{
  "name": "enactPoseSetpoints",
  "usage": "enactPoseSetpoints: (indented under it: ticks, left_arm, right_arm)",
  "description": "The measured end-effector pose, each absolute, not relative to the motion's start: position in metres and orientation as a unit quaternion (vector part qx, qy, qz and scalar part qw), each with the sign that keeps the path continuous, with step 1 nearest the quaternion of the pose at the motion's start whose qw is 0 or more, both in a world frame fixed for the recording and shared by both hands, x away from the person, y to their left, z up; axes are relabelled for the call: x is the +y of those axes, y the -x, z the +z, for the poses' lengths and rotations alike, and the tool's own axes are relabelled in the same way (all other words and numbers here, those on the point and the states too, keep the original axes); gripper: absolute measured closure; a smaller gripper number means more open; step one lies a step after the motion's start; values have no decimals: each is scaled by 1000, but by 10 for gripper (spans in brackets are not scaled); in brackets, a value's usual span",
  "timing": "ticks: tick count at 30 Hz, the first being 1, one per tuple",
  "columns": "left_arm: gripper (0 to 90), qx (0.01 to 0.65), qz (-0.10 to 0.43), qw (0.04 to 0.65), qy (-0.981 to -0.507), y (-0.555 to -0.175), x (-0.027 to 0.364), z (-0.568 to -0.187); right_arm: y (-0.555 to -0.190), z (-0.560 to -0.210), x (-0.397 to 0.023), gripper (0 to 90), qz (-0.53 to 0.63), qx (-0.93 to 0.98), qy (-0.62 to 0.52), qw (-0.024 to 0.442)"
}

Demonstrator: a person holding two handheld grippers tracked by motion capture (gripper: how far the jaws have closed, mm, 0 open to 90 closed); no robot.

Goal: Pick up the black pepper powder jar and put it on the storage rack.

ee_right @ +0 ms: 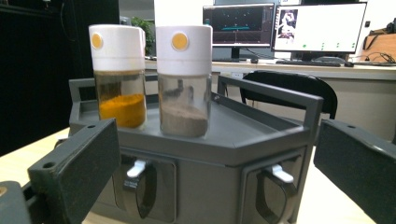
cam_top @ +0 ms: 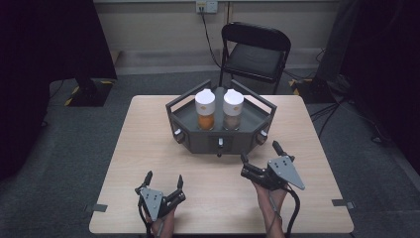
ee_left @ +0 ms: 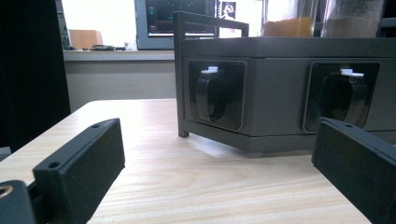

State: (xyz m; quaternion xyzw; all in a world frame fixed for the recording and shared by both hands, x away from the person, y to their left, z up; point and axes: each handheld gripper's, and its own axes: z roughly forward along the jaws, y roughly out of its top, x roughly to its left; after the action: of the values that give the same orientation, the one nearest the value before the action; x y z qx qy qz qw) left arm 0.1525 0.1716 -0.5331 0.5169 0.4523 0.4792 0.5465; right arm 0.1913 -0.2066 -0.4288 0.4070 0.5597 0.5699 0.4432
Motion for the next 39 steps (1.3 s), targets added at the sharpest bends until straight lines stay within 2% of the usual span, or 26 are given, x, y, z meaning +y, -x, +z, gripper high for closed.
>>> enactPoseSetpoints:
  ticks: [39]
  left_arm:
    - [20,452,478,547,-518,-153,172,-533]
  right_arm:
    - [-162,-488,-218,0,556,544,-433,455]
